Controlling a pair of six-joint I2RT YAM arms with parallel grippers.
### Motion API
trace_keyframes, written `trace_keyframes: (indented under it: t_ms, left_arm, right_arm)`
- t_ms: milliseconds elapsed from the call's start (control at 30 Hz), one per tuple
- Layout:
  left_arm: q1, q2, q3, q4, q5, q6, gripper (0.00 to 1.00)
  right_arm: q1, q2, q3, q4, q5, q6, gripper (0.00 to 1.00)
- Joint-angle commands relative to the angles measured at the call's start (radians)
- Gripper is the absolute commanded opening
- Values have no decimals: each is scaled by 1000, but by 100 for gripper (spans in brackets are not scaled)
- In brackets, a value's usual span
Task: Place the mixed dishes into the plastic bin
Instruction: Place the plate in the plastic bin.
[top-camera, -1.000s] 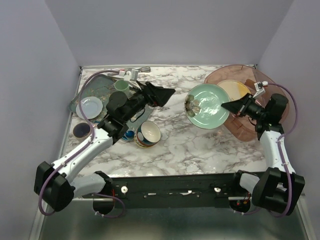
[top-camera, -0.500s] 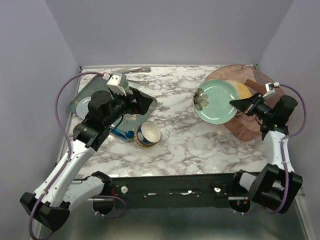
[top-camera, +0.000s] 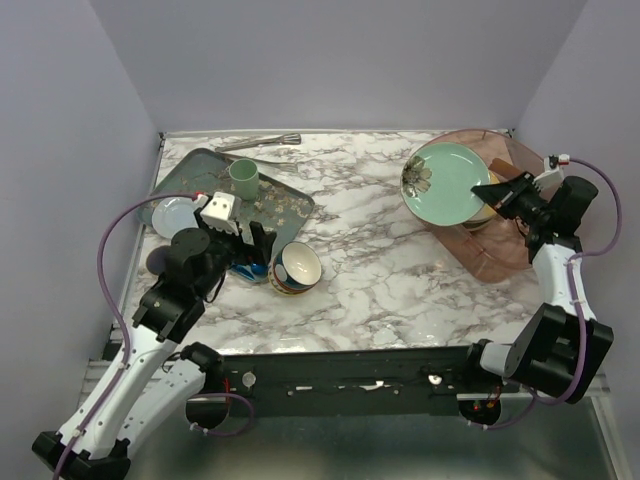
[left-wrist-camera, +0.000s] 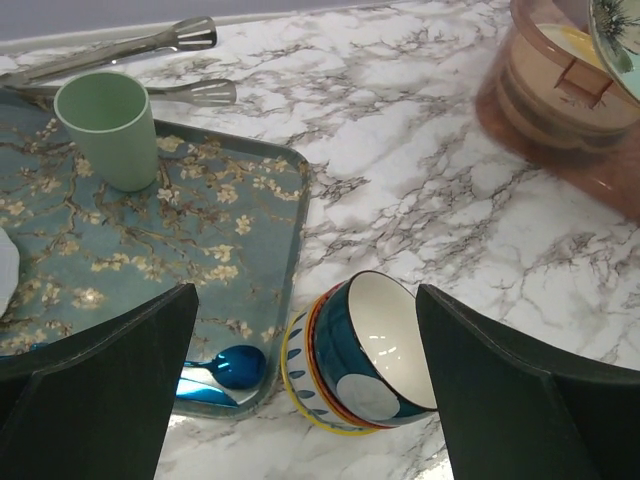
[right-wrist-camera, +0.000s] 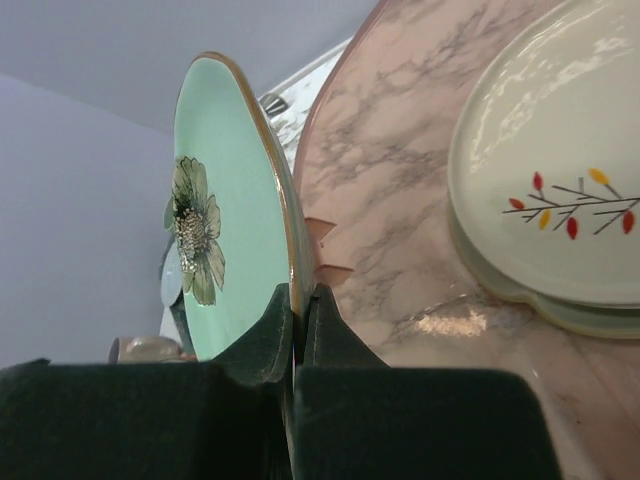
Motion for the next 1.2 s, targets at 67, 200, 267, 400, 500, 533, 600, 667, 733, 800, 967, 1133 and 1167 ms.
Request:
trace_keyframes:
  t_ms: [67, 200, 267, 400, 500, 533, 600, 667, 733, 800, 967, 1133, 1167]
  left_arm:
    - [4, -77, -10, 28, -48, 26, 99]
    - [4, -94, -16, 34, -41, 25, 99]
    - [4, -100, -18, 32, -46, 25, 99]
    - [4, -106, -20, 31, -51, 26, 99]
    - [7, -108, -21, 31, -54, 26, 99]
    - [7, -108, -20, 32, -55, 26, 99]
    - [8, -108, -21, 31, -54, 28, 99]
    - [8, -106, -21, 34, -52, 26, 99]
    - [10, -106, -21, 32, -52, 26, 99]
    - [13, -106, -23, 32, -52, 26, 99]
    - [18, -106, -23, 34, -52, 26, 99]
    - [22, -112, -21, 34, -43, 29, 99]
    - [21, -114, -21, 34, -43, 29, 99]
  right_arm:
    - [-6, -23, 54, 15, 198, 63, 1]
    - [-6, -12, 69, 7, 264, 75, 1]
    - [-5, 0, 76, 5, 290, 84, 0]
    - [-6, 25, 92, 1, 328, 98, 1]
    - [-6, 54, 103, -8, 364, 124, 1]
    - [-6, 65, 112, -13, 382, 131, 0]
    - [-6, 85, 123, -22, 394, 148, 1]
    - [-6, 89, 129, -22, 414, 158, 1]
    - [-5, 95, 131, -22, 433, 179, 0]
    - [-5, 103, 137, -21, 465, 197, 1]
    - [-6, 161, 155, -21, 517, 208, 1]
    - [-6, 201, 160, -25, 539, 202, 0]
    - [-6, 207, 163, -24, 543, 201, 1]
